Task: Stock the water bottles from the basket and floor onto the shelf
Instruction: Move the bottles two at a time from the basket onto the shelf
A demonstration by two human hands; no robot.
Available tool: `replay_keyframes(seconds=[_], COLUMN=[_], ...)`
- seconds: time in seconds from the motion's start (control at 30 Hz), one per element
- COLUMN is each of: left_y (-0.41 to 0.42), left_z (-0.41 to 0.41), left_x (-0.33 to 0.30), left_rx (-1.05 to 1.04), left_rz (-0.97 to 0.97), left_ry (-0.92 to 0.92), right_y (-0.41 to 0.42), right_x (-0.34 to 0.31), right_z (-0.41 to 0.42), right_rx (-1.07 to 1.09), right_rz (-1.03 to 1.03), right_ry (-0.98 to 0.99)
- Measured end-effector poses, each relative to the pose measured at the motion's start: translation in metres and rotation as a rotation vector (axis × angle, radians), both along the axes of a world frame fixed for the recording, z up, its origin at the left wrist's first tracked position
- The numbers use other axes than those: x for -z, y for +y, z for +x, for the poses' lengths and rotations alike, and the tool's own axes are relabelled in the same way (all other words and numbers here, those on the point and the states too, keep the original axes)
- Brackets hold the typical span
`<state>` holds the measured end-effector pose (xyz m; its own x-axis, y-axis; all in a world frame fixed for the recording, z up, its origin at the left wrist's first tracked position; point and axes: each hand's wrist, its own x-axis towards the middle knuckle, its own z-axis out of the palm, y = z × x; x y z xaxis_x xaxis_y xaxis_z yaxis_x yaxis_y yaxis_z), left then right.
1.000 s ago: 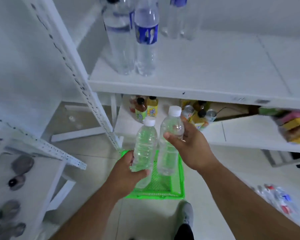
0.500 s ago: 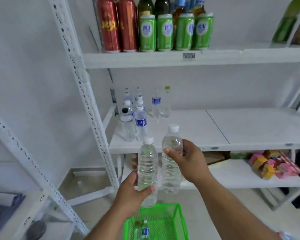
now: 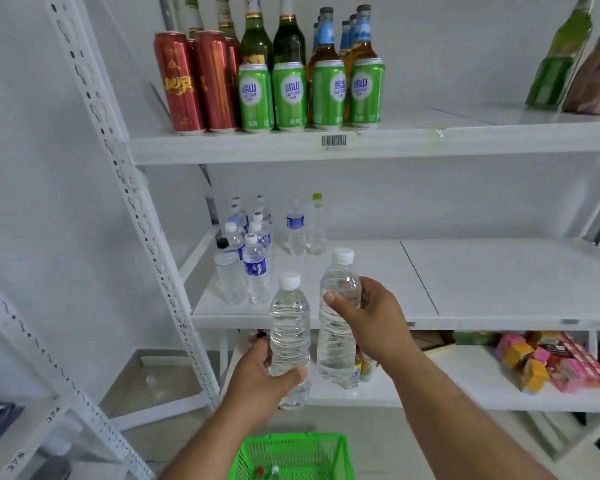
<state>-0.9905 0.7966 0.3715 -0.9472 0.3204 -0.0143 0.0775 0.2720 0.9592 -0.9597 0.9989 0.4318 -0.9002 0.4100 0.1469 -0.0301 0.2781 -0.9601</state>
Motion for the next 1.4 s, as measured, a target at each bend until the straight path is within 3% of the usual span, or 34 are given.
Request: replay_keyframes(seconds=[0.43,1.1,1.4], left_y=[0.073,0.086,0.123], left_z=[-0.043,-0.199,-0.27], left_x=[-0.003,0.018,0.038], left_rx=[-0.083,-0.044,-0.098], left_rz=[-0.028,-0.088,-0.153], left_ry=[-0.008,-0.037,-0.075], right_y=[0.071,0.08,0.119], right_x=[-0.008,0.012,0.035], right_z=[-0.058,-0.196,-0.277], right_rx=[-0.091,0.041,-0.022], right_rz=[-0.014,0.123,0.149], right_ry=[-0.011,-0.131,-0.185])
